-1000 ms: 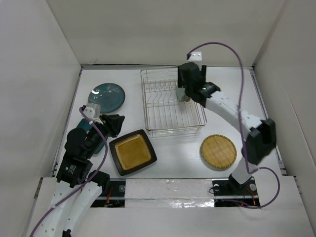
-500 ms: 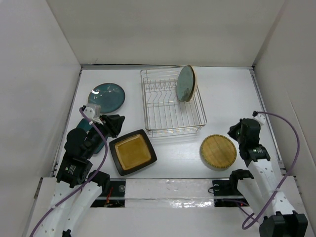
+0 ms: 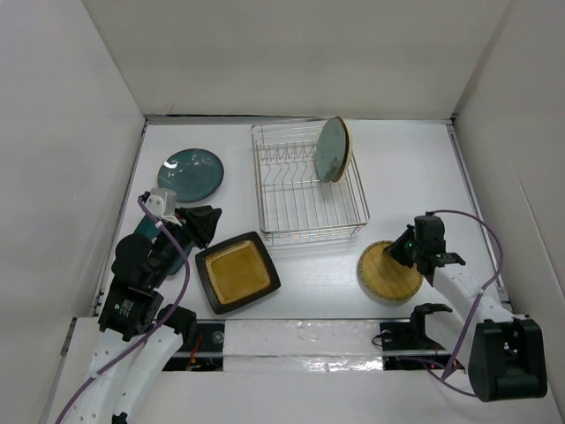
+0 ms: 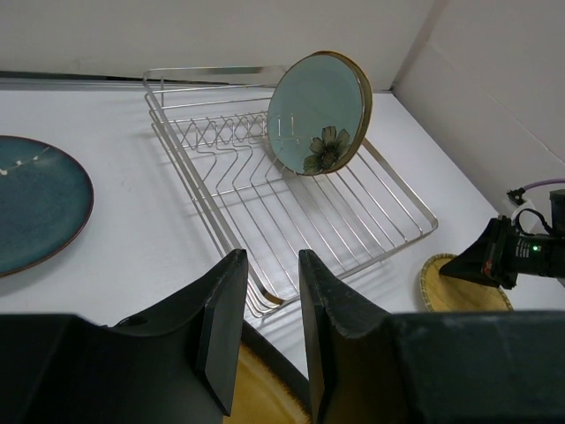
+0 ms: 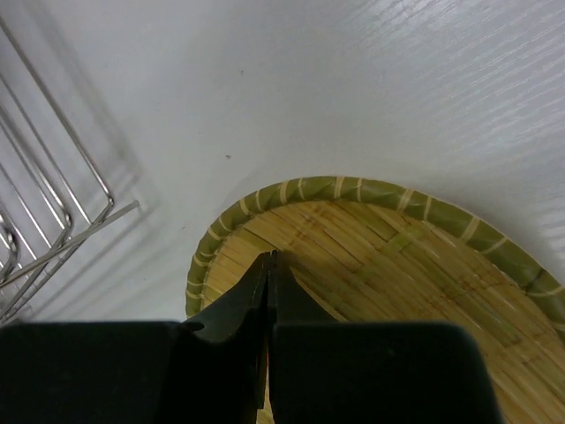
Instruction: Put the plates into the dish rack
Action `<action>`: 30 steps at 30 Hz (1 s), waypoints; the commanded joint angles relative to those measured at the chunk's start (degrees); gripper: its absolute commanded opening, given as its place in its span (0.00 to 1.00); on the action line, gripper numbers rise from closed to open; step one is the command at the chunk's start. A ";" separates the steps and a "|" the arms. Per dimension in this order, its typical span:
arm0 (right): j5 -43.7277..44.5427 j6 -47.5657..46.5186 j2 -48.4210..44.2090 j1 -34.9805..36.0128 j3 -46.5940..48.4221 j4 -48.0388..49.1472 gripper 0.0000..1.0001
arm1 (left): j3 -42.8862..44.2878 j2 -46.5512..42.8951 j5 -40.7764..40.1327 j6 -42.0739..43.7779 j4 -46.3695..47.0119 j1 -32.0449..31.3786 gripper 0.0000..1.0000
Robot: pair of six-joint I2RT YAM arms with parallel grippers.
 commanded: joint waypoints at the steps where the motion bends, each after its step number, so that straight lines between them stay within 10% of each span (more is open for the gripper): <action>1: -0.79 0.58 4.56 0.38 1.67 6.62 0.03 | 0.86 -0.46 -0.42 0.26 1.53 0.04 0.27; 23: 8.88 -0.91 35.78 -8.40 23.20 38.46 0.00 | 1.21 2.08 -1.48 0.44 1.62 0.04 0.27; 30: 17.83 0.40 15.77 -7.09 14.44 28.54 0.61 | 1.21 1.82 -1.21 0.35 1.62 0.04 0.27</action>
